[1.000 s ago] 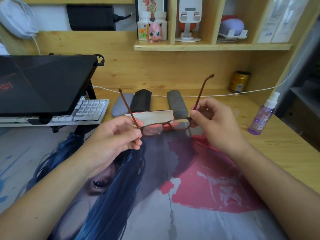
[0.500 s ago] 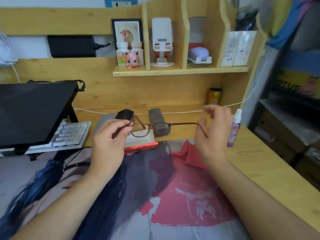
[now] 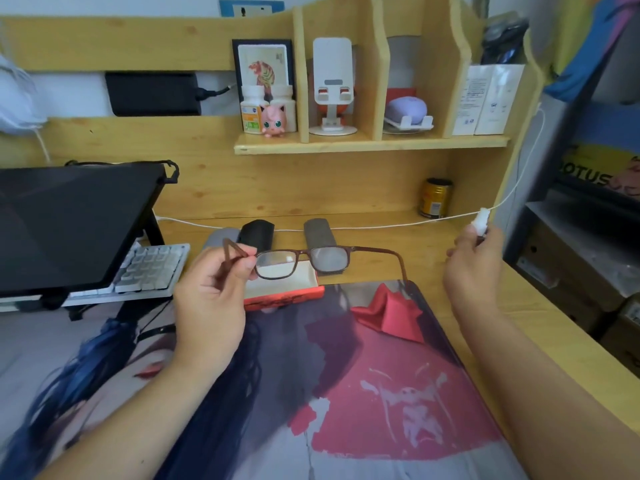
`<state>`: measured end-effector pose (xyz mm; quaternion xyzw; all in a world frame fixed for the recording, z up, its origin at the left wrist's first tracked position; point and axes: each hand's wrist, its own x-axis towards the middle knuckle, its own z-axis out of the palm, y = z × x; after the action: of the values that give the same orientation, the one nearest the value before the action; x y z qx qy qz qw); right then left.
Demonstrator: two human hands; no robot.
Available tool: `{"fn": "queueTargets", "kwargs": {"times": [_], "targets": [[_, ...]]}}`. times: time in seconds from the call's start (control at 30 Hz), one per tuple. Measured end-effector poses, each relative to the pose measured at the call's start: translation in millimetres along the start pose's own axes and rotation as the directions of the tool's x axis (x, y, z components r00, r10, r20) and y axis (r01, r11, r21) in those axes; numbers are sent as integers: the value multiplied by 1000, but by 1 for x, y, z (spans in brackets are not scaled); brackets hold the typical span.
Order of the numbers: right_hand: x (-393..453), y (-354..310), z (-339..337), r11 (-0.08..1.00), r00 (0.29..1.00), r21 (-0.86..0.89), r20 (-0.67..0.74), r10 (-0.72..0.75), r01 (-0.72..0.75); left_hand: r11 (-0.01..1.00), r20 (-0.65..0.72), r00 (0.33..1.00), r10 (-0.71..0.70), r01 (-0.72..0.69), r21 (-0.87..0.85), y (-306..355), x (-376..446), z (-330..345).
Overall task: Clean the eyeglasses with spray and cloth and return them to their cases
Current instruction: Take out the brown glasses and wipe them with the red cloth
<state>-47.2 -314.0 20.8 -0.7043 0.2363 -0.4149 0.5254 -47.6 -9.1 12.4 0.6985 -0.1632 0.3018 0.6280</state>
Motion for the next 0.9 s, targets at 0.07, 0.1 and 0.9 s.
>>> {"fn": "queueTargets", "kwargs": {"times": [0.07,0.1,0.9], "targets": [[-9,-21,0,986,997,166,67,23,-34,999,-34,999,-31,30,-31,3,2,-2],[-16,-32,1,957,992,281,120,40,-73,999,-48,998,-38,36,-38,3,3,-2],[-136,-29,42,888,454,329,876,-160,-321,973,-48,990,136,-124,196,-18,8,-5]]}}
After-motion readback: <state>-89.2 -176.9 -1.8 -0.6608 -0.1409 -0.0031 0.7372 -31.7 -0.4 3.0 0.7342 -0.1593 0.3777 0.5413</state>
